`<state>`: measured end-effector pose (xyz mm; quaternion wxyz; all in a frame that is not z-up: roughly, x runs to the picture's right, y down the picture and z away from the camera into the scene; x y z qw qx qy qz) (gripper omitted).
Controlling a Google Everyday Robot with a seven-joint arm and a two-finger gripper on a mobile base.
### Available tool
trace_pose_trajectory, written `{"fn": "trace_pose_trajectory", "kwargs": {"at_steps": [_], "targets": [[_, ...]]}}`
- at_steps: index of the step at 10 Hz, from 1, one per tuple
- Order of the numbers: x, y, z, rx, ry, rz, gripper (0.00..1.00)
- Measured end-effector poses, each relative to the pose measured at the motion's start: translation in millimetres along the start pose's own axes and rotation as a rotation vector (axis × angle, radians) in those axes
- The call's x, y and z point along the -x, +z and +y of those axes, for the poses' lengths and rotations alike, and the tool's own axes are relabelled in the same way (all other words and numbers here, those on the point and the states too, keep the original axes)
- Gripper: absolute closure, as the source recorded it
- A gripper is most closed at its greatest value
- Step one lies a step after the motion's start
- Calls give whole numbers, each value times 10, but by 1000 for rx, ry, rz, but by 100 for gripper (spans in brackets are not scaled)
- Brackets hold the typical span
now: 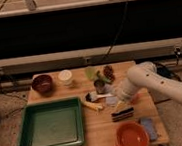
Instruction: Place banana in metal cup
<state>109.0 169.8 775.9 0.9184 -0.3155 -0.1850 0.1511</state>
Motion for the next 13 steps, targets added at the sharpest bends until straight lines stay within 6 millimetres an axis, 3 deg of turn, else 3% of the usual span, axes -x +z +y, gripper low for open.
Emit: {"fn": "trace_pose_trajectory", "kwargs": {"at_steps": [9, 13], "targets": [[40, 101, 40, 0, 11, -74, 35], [199, 521, 162, 23, 12, -123, 35]]}}
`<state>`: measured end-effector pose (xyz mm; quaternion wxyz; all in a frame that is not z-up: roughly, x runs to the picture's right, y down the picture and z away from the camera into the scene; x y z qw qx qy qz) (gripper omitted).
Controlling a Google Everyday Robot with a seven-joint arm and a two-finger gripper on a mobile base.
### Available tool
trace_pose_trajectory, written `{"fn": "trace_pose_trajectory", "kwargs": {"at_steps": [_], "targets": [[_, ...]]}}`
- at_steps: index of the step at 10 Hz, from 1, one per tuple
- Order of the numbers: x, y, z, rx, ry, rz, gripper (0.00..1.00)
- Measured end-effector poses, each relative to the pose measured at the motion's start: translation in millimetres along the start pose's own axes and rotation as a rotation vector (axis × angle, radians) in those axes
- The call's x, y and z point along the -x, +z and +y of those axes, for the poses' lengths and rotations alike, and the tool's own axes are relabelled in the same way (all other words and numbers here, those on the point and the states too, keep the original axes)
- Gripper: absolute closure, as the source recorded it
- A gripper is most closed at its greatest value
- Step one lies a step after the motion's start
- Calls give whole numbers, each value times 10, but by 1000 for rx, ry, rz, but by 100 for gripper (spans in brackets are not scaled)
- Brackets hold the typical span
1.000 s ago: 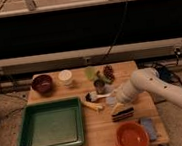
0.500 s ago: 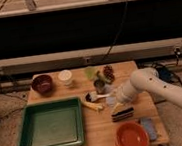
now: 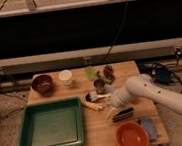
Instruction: Place banana in metal cup
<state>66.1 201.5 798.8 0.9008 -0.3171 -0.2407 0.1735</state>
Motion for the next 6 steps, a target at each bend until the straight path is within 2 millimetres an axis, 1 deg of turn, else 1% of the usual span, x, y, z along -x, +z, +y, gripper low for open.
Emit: {"fn": "trace_pose_trajectory", "kwargs": {"at_steps": [1, 3, 6], "targets": [[14, 67, 11, 5, 3, -7, 35], [81, 265, 24, 21, 6, -24, 35], [127, 378, -51, 8, 13, -36, 35]]}}
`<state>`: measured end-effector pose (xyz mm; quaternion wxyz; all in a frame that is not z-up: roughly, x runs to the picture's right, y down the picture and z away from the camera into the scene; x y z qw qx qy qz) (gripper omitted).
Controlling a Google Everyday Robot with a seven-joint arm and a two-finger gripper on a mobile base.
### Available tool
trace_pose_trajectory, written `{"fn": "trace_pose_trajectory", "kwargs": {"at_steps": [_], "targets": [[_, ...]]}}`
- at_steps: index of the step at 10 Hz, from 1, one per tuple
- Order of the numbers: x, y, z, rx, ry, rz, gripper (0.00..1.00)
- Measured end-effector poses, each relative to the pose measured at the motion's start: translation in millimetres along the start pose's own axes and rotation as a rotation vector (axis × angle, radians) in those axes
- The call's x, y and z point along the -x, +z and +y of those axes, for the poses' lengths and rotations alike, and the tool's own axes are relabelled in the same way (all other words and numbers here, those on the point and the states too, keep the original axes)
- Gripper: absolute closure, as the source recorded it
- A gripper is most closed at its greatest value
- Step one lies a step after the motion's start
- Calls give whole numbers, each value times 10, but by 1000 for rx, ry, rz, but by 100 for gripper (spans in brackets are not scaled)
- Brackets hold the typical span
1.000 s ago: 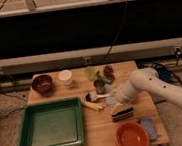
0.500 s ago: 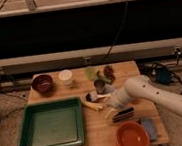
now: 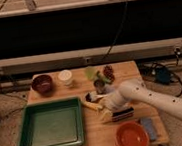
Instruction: Place banana in metal cup
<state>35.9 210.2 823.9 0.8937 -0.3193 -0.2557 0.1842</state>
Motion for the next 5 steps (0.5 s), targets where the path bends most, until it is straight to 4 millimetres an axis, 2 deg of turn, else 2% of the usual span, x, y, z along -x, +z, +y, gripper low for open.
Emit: {"fn": "trace_pose_trajectory", "kwargs": {"at_steps": [5], "targets": [[20, 40, -186, -50, 17, -2, 35]]}}
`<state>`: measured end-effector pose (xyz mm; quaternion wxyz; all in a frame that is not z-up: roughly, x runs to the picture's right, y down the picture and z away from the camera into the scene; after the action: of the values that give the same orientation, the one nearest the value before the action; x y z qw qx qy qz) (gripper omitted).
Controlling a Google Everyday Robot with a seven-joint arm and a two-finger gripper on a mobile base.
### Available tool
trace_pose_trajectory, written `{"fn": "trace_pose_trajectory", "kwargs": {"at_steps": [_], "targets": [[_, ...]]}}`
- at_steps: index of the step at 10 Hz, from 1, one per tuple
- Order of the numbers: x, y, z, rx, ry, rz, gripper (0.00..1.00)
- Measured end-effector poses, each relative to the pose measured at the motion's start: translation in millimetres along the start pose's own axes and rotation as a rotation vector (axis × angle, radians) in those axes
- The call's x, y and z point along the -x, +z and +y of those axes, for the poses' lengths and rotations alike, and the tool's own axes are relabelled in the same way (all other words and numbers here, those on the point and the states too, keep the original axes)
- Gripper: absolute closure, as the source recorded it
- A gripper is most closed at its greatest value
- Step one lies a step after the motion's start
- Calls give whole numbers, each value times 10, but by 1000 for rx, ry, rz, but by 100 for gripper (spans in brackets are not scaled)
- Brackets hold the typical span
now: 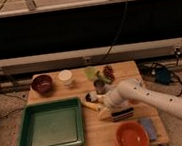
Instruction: Place banana in metal cup
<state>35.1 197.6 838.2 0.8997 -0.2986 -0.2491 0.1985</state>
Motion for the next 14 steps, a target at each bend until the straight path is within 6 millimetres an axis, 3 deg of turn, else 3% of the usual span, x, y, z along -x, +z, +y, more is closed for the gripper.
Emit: {"fn": "trace_pose_trajectory", "kwargs": {"at_steps": [1, 6, 7, 9, 14], "targets": [[-9, 7, -19, -9, 9, -2, 39], [-130, 45, 9, -45, 51, -8, 91], [-161, 14, 13, -50, 55, -8, 97], [-163, -148, 13, -69, 58, -17, 100], [43, -602, -63, -106, 39, -47, 100]]}}
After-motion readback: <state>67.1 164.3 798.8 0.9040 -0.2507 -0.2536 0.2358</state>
